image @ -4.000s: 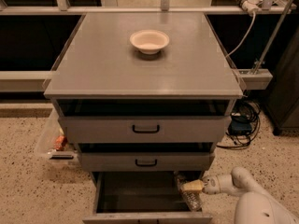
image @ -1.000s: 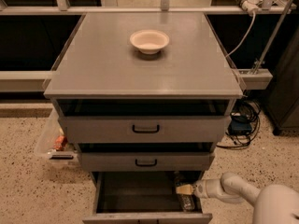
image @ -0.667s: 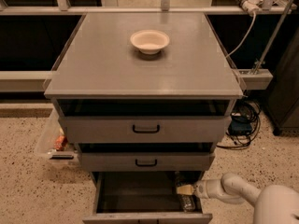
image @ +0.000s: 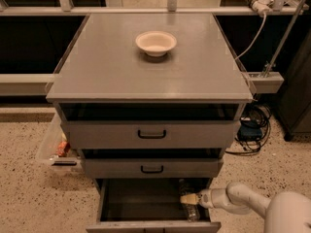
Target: Place water bottle into bottom drawer
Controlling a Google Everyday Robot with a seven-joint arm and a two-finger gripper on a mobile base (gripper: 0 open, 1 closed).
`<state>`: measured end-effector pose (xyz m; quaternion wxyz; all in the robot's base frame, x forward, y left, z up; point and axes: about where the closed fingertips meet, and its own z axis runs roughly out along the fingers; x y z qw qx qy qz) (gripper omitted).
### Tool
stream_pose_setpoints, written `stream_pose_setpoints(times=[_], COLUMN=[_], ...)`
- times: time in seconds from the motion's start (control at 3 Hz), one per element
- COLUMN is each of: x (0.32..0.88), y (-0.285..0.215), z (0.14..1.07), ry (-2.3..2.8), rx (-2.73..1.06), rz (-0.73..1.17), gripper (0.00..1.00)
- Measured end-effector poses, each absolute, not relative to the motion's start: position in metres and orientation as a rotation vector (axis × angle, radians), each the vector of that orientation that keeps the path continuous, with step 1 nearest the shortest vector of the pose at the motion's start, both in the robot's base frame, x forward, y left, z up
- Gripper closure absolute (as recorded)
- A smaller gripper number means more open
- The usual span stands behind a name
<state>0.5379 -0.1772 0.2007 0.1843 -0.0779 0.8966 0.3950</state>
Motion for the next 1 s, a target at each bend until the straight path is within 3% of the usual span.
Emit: stream_pose_setpoints(times=[0.33,0.67,1.0], x=[0.5408,0.5408,0.5408], y=[-0.1672,-0.1671,-0.1671], z=[0.1985,0.1983,0.1983], ry=[2.523,2.523,2.523], rx=[-0.238,-0.237,-0.237], rz=[1.097,1.097,1.097], gripper=[0.13,0.00,0.00])
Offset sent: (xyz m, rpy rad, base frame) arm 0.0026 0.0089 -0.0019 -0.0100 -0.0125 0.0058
